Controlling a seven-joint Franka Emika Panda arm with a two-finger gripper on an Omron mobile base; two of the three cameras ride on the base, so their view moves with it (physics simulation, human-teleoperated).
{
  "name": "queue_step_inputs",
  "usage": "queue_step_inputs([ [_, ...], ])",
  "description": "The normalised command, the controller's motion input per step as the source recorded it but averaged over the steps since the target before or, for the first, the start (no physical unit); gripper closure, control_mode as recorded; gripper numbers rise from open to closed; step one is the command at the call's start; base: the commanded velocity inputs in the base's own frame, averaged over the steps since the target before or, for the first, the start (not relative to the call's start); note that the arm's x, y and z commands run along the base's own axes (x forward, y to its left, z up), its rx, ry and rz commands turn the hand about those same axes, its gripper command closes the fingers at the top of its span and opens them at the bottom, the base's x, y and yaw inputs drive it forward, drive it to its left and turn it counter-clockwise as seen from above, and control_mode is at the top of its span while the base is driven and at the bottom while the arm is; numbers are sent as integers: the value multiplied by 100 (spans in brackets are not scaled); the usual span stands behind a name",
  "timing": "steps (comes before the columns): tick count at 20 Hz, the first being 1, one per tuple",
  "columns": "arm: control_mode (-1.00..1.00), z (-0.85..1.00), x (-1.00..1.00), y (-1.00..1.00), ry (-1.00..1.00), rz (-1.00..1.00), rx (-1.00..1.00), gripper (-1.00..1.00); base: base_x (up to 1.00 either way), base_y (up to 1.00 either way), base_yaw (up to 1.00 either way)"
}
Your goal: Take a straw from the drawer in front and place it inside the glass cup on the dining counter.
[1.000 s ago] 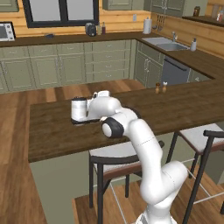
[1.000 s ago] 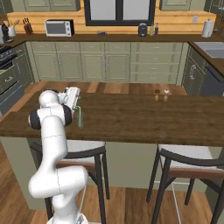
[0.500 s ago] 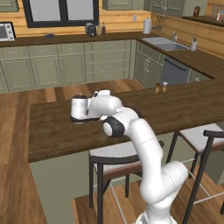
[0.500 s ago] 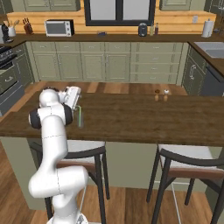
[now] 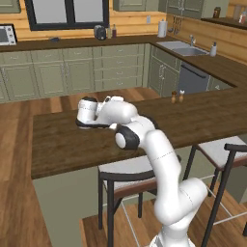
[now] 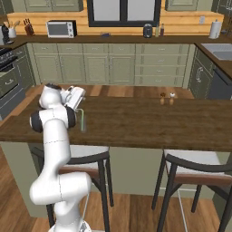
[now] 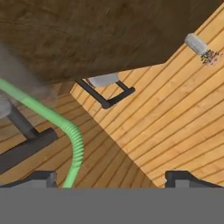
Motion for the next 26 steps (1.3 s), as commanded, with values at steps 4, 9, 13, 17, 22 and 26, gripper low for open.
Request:
queue_step_inputs([
  [4,-100,0,-8,0,5,0,16,-100,0,0,0],
  [9,-100,0,-8,0,4,0,13,-100,0,0,0],
  [13,-100,0,-8,0,1,0,12,-100,0,0,0],
  [17,-100,0,-9,0,0,0,11,-100,0,0,0],
  [22,-100,-11,-6,0,0,0,12,-100,0,0,0],
  [26,-100,-25,-3,0,-1,0,14,-100,0,0,0],
])
